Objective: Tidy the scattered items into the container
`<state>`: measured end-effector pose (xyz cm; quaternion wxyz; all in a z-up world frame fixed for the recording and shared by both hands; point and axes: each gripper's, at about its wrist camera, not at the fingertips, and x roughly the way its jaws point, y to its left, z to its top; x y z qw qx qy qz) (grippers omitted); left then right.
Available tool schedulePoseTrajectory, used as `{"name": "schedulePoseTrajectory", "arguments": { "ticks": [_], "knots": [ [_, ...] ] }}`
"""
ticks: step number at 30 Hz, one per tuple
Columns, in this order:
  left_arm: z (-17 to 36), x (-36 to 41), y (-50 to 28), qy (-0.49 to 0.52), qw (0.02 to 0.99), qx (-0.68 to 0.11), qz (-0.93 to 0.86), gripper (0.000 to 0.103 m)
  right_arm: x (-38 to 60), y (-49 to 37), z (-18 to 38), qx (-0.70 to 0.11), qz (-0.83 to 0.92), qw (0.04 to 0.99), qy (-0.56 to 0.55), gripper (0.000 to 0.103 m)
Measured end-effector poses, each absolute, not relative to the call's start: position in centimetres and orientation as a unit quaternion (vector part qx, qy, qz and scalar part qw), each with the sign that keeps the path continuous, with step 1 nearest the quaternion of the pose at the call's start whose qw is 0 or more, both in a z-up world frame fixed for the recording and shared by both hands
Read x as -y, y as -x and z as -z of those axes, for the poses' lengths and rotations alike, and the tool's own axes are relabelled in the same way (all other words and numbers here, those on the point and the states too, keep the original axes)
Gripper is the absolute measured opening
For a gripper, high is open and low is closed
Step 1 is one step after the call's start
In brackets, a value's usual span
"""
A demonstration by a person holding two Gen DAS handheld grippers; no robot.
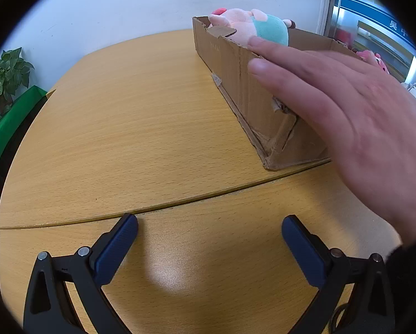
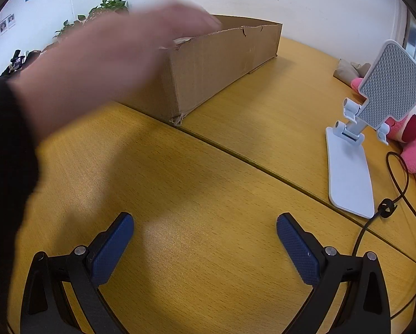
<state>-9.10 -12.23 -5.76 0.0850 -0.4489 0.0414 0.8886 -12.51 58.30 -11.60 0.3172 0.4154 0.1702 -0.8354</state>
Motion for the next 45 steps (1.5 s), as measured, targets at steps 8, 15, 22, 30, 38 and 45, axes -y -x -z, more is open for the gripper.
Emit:
{"name": "schedulePoseTrajectory", "arguments": {
  "ticks": [8, 15, 22, 30, 38, 45],
  "knots": [
    [6.2, 13.2, 8.4, 0.448, 0.085, -0.042, -0.889, 0.103, -56.6, 14.1, 11.7, -0.172, 0.834, 0.319, -0.416, 0.103],
    [6.3, 13.3, 8.4, 0.449, 0.085, -0.042, -0.889, 0.103, -56.7, 14.0, 11.6, -0.173, 0.833, 0.320, -0.416, 0.103],
    [6.3, 13.3, 8.4, 0.449, 0.085, -0.043, -0.889, 0.103, -56.7, 14.1, 11.7, -0.173, 0.833, 0.320, -0.416, 0.103],
    [6.4, 13.4, 8.4, 0.449, 0.085, -0.043, -0.889, 0.103, -56.7, 14.2, 11.7, -0.173, 0.833, 0.321, -0.416, 0.103],
    [6.4, 13.3, 8.5, 0.449, 0.085, -0.043, -0.888, 0.103, -56.7, 14.2, 11.7, -0.173, 0.833, 0.322, -0.416, 0.103],
    [6.4, 13.3, 8.5, 0.449, 0.083, -0.043, -0.889, 0.103, -56.7, 14.3, 11.8, -0.173, 0.833, 0.322, -0.416, 0.103]
  ]
}}
